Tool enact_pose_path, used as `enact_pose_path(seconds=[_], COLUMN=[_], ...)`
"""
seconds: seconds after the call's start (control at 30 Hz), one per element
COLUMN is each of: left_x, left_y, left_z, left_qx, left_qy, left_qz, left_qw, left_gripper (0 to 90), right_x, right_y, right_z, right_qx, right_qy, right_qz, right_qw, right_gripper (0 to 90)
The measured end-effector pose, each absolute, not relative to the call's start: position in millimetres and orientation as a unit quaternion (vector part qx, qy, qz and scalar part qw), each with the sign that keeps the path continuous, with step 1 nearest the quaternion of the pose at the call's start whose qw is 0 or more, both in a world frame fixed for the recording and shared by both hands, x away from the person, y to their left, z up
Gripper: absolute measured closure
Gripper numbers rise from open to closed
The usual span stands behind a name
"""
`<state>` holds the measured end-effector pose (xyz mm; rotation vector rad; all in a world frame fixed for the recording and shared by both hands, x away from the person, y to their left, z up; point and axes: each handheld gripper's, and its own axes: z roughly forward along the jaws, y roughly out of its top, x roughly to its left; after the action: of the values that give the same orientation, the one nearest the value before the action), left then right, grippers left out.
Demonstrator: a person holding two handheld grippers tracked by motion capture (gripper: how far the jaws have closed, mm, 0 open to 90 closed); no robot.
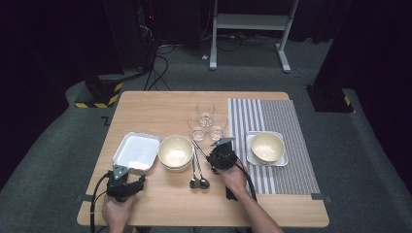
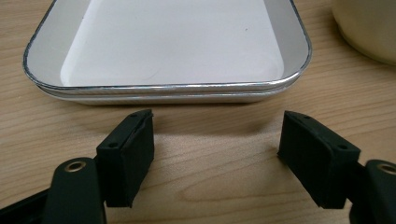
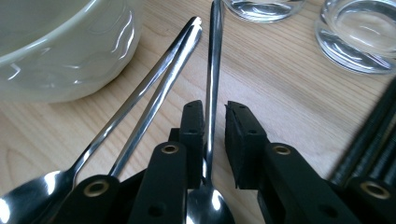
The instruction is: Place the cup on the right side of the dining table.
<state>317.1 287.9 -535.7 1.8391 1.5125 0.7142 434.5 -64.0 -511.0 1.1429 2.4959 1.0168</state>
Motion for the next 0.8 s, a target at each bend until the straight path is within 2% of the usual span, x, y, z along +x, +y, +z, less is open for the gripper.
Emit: enact_pose_path(seconds=[0.27, 0.8], left_x=[317.1, 317.1], left_y=[288.2, 288.2], left_z=[-535.7, -535.8], left_qx=[0.701, 0.700], left_qy=[0.576, 0.576], left_qz=[0.272, 0.271], left_qw=[0.322, 0.323], left_gripper=[26.6, 26.7], right_x=[418.1, 407.9], right_y=[-87.1, -90.9], right_z=[-504.2, -513.0], right_qx=[0.388, 0.388], right_qy=[0.846, 0.851], right_qz=[0.351, 0.340], right_qw=[0.102, 0.095], right_gripper=[67.9, 59.2])
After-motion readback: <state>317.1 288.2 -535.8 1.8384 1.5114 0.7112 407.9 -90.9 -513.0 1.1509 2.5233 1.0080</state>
